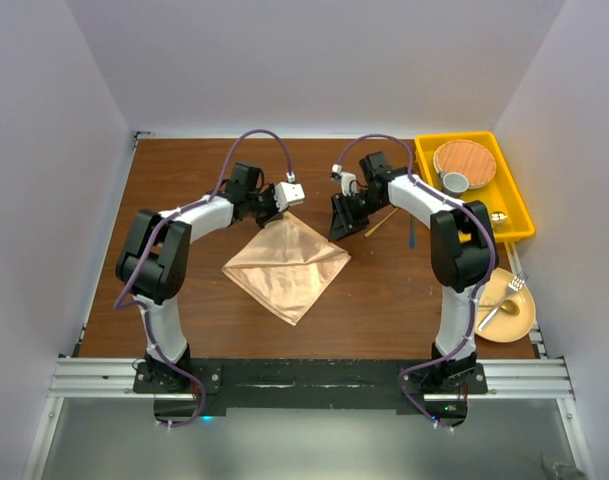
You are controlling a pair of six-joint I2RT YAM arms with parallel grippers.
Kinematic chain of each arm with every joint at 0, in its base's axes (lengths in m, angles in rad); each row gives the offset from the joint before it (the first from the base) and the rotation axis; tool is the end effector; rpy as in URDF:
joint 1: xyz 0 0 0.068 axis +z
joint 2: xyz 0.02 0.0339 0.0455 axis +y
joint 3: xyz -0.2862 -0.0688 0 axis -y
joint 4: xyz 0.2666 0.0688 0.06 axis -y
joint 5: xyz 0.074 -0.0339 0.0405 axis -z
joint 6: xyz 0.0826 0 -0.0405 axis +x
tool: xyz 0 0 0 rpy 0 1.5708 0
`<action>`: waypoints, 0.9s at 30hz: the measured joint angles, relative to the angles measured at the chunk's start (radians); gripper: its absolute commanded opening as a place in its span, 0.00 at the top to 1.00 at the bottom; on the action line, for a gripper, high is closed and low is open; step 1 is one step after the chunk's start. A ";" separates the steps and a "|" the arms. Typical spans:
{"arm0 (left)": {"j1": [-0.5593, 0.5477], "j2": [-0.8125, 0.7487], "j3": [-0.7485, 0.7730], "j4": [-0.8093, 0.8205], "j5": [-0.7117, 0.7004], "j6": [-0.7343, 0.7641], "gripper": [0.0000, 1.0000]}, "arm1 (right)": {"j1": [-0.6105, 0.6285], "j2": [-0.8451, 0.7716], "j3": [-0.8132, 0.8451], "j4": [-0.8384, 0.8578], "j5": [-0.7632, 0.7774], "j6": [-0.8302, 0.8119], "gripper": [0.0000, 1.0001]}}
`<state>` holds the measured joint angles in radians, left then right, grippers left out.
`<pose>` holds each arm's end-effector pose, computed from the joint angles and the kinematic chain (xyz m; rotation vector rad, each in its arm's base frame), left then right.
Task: Fold the napkin into a case and place the utensils inside
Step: Fold the top corner of the square-folded napkin at the center of the board.
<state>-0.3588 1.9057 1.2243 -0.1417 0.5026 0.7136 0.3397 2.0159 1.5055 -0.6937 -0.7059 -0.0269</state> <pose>0.4153 -0.1982 0.1551 1.3698 1.8530 -0.4206 0.4104 0.2019 0.1662 -0.6740 2.6232 1.0613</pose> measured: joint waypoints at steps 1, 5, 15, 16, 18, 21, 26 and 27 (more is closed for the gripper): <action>0.000 0.002 0.002 0.000 0.000 0.000 1.00 | 0.000 0.002 -0.003 -0.001 0.002 -0.001 0.62; 0.005 0.011 0.005 0.002 -0.001 -0.008 1.00 | 0.002 0.011 -0.009 -0.003 0.008 -0.006 0.63; 0.012 0.028 0.008 0.007 -0.006 -0.026 1.00 | 0.013 0.012 -0.030 -0.003 0.023 -0.020 0.75; 0.012 0.028 0.008 0.007 -0.007 -0.026 1.00 | 0.013 0.012 -0.036 -0.003 0.029 -0.023 0.75; 0.012 0.028 0.008 0.011 -0.009 -0.033 1.00 | 0.013 0.013 -0.043 -0.008 0.038 -0.027 0.75; 0.012 0.028 0.008 0.017 -0.014 -0.041 1.00 | 0.013 0.013 -0.047 -0.010 0.047 -0.034 0.76; 0.013 0.040 0.010 0.024 -0.024 -0.048 1.00 | 0.013 0.014 -0.048 -0.010 0.070 -0.042 0.77; 0.014 0.043 0.011 0.025 -0.027 -0.048 1.00 | 0.013 0.016 -0.048 -0.010 0.073 -0.042 0.77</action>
<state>-0.3450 1.9491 1.2350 -0.1165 0.4755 0.6651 0.3531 2.0315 1.4578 -0.7040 -0.6327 -0.0685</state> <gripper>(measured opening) 0.013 0.232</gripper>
